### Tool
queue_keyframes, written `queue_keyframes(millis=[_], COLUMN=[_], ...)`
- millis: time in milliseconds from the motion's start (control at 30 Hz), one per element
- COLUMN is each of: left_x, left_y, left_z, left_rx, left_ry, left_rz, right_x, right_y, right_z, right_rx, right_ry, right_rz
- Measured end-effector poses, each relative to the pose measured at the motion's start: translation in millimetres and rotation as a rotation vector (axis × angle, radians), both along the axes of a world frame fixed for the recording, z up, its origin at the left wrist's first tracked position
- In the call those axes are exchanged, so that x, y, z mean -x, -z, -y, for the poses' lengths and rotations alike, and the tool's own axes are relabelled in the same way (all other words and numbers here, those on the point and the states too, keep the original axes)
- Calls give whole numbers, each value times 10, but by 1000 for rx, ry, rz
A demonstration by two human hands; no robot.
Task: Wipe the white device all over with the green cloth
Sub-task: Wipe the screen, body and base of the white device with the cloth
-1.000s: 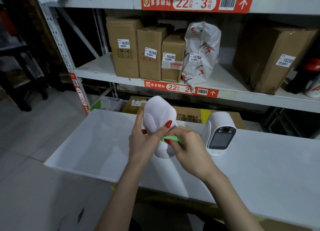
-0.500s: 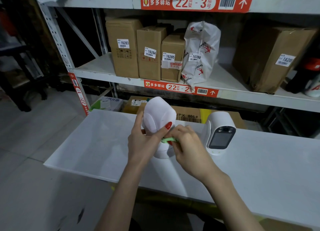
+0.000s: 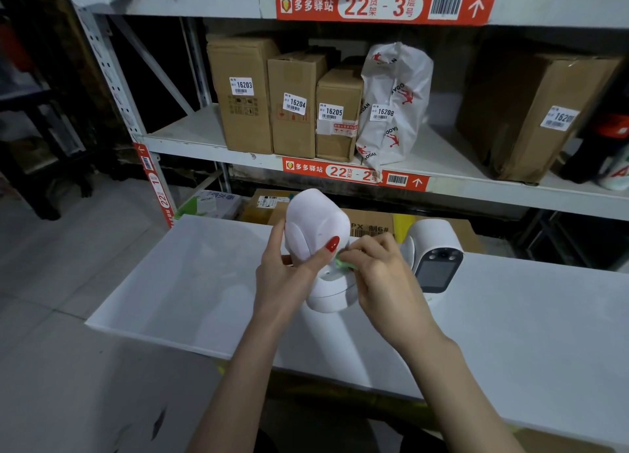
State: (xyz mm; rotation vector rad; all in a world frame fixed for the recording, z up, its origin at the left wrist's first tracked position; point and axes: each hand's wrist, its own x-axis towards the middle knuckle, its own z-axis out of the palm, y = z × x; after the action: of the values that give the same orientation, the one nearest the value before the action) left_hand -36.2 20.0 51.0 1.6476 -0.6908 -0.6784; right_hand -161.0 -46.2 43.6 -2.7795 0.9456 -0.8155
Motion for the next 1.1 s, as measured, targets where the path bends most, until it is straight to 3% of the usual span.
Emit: queue_keyframes(millis=[333,533,733,967,1100], left_x=[-5,-19,-37,-54,-95], left_y=[19,22,42,20,22], left_z=[1,4,9,-1,-9], left_rx=[-21,10,-3,76,115], left_ry=[-13,-30,-51,-117,-124], left_rz=[90,54,92,-75,-151], right_x=[-16,-12,-4,61,96], right_y=[-36,-12,-78,-143,-141], right_z=[-42,-42,-67,-22,54], right_rx=[-305,-223,-336,-641,-582], right_ry=[-149,-102,-199,-161,29], right_rz=[69,82,129,495,717])
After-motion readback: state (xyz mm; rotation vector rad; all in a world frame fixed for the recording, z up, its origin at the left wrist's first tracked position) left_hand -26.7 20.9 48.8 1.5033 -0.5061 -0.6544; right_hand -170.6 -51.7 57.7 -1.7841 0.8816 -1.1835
